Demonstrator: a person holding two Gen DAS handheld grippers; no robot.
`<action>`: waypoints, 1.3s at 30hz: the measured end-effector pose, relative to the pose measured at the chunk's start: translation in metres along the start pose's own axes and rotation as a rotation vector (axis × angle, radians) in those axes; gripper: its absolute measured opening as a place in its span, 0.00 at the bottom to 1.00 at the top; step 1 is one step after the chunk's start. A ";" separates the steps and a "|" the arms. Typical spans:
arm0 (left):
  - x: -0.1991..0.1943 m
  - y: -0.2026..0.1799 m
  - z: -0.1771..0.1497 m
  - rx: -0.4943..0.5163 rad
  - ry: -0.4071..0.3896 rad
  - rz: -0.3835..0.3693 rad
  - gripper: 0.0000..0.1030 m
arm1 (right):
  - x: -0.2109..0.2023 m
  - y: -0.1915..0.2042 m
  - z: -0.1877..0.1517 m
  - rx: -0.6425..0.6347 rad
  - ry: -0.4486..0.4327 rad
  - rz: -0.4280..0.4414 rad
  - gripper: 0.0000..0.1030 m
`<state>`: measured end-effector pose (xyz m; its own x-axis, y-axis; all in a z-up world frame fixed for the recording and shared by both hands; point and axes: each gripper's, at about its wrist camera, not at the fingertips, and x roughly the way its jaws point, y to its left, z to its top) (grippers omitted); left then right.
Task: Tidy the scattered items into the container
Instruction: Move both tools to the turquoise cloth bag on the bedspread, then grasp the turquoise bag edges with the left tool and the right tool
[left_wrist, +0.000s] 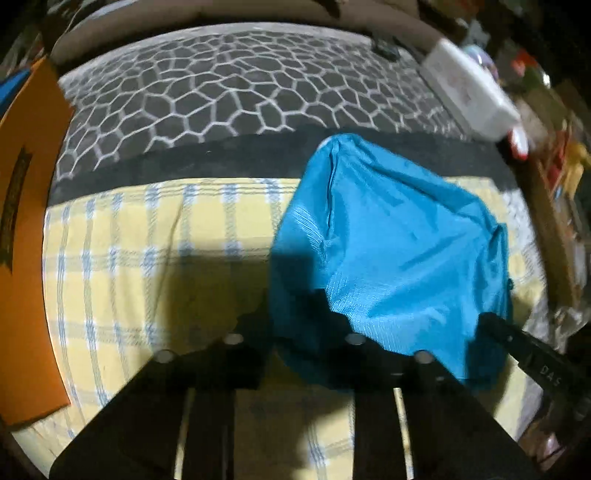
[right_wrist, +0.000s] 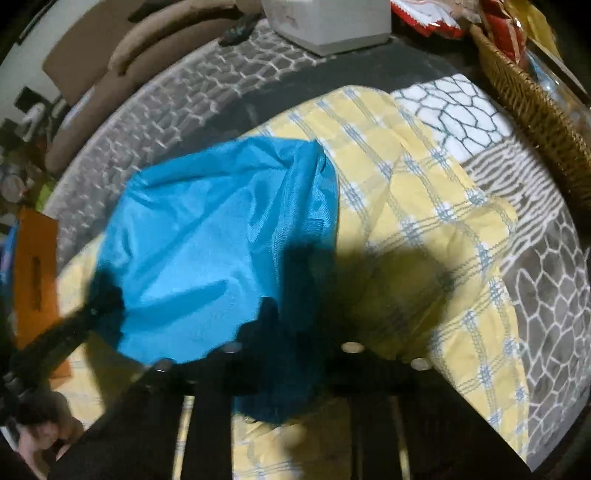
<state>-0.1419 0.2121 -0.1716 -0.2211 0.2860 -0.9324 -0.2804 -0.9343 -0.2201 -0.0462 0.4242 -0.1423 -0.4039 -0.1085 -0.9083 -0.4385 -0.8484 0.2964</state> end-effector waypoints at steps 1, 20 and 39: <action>-0.005 -0.001 -0.001 0.006 -0.005 -0.005 0.12 | -0.007 0.004 0.000 -0.009 -0.018 0.026 0.10; -0.030 0.012 -0.031 0.078 -0.030 0.069 0.25 | -0.013 0.015 -0.002 -0.054 -0.011 0.089 0.10; -0.039 0.008 -0.017 0.114 -0.102 0.090 0.05 | -0.059 0.063 -0.025 -0.266 -0.168 0.006 0.10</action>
<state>-0.1196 0.1900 -0.1419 -0.3424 0.2279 -0.9115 -0.3578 -0.9287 -0.0978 -0.0297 0.3645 -0.0776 -0.5425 -0.0454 -0.8389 -0.2190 -0.9564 0.1934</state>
